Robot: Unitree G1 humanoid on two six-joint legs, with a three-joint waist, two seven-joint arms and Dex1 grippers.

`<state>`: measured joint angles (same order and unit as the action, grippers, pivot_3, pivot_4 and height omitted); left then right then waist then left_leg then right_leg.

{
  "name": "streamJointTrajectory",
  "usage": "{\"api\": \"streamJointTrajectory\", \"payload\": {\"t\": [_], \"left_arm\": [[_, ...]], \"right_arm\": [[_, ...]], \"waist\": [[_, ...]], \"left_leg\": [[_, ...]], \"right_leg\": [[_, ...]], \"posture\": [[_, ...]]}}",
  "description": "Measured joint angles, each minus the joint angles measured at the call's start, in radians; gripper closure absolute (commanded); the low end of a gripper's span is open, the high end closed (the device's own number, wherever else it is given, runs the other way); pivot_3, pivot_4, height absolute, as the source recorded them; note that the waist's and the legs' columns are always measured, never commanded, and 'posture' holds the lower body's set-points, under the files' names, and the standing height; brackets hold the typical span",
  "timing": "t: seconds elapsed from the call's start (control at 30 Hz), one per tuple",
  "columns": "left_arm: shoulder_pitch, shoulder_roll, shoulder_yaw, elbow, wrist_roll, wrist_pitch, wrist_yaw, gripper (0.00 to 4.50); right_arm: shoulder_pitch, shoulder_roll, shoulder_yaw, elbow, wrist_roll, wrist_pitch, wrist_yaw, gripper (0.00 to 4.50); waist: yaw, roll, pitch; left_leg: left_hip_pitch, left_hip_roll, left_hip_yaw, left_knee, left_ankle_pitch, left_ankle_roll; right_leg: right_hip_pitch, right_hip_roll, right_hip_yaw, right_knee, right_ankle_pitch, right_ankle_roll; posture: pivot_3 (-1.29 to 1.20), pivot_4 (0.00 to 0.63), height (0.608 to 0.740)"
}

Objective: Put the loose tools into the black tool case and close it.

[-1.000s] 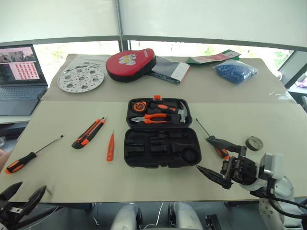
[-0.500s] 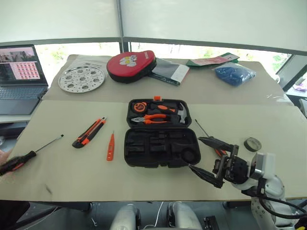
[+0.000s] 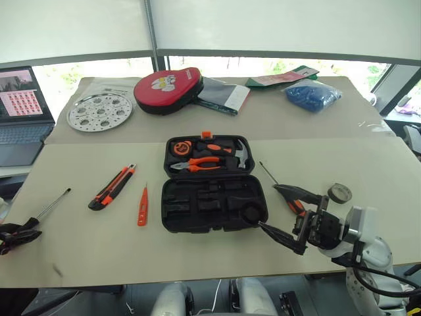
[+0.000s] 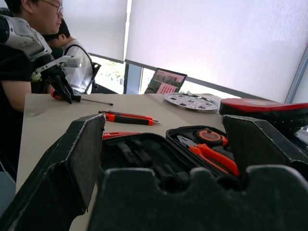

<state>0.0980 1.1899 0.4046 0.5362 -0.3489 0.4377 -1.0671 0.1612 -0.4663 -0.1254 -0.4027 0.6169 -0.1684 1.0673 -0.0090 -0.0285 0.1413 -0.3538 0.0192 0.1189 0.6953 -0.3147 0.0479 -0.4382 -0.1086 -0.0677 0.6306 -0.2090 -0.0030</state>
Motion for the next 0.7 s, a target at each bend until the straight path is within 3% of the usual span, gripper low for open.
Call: {"api": "streamJointTrajectory", "payload": {"t": [0.07, 0.1, 0.27, 0.37, 0.47, 0.57, 0.7], "left_arm": [[0.003, -0.018, 0.024, -0.001, -0.006, -0.039, -0.018, 3.75], [0.005, -0.027, 0.034, -0.003, -0.007, -0.061, -0.029, 3.86], [-0.023, -0.081, 0.140, -0.067, -0.071, -0.173, -0.096, 3.87], [-0.095, -0.068, 0.126, -0.258, -0.134, -0.131, -0.144, 3.87], [-0.289, -0.082, -0.070, -0.518, -0.193, -0.008, -0.157, 3.87], [-0.468, -0.124, -0.277, -0.655, -0.173, 0.084, -0.153, 3.87], [-0.715, -0.293, -0.593, -0.715, -0.030, 0.156, -0.113, 3.87]], "right_arm": [[-0.007, -0.005, 0.002, -0.001, -0.005, 0.006, -0.009, 0.00], [-0.015, -0.011, 0.002, -0.002, -0.005, 0.010, -0.011, 0.00], [-0.030, -0.050, -0.019, -0.003, -0.001, 0.028, -0.024, 0.00], [-0.023, -0.082, -0.069, -0.009, 0.016, 0.028, -0.025, 0.00], [-0.020, -0.133, -0.125, 0.003, 0.014, 0.027, -0.016, 0.00], [0.005, -0.168, -0.169, 0.032, 0.012, 0.027, -0.002, 0.00], [0.015, -0.216, -0.201, 0.053, 0.012, 0.064, -0.001, 0.00]], "waist": [[0.005, 0.000, 0.000], [0.008, 0.000, 0.000], [0.024, -0.006, 0.003], [0.035, -0.008, 0.003], [0.048, -0.008, 0.003], [0.045, -0.005, 0.004], [0.032, -0.004, 0.005]], "left_leg": [[0.000, -0.001, 0.000, 0.000, 0.000, 0.000], [0.000, -0.001, 0.000, 0.000, 0.000, 0.001], [-0.002, 0.000, -0.003, 0.001, 0.000, 0.000], [-0.002, -0.002, -0.004, 0.003, -0.001, 0.001], [-0.001, -0.004, -0.004, 0.005, -0.001, 0.004], [0.001, -0.005, -0.004, 0.005, -0.001, 0.005], [0.002, -0.004, -0.003, 0.007, 0.000, 0.004]], "right_leg": [[0.000, -0.001, 0.000, 0.000, 0.000, 0.000], [0.000, -0.002, 0.000, 0.000, 0.000, 0.000], [0.000, -0.003, -0.003, 0.000, 0.000, 0.000], [0.003, -0.005, -0.004, -0.001, 0.001, 0.000], [0.007, -0.005, -0.003, -0.004, 0.004, 0.005], [0.010, -0.002, -0.001, -0.005, 0.005, 0.007], [0.013, 0.003, 0.000, -0.006, 0.005, 0.007]], "posture": [[0.00, 0.150, 0.740], [0.00, 0.150, 0.740], [0.00, 0.150, 0.740], [0.00, 0.150, 0.740], [0.00, 0.150, 0.740], [0.00, 0.150, 0.740], [0.00, 0.150, 0.740]]}}
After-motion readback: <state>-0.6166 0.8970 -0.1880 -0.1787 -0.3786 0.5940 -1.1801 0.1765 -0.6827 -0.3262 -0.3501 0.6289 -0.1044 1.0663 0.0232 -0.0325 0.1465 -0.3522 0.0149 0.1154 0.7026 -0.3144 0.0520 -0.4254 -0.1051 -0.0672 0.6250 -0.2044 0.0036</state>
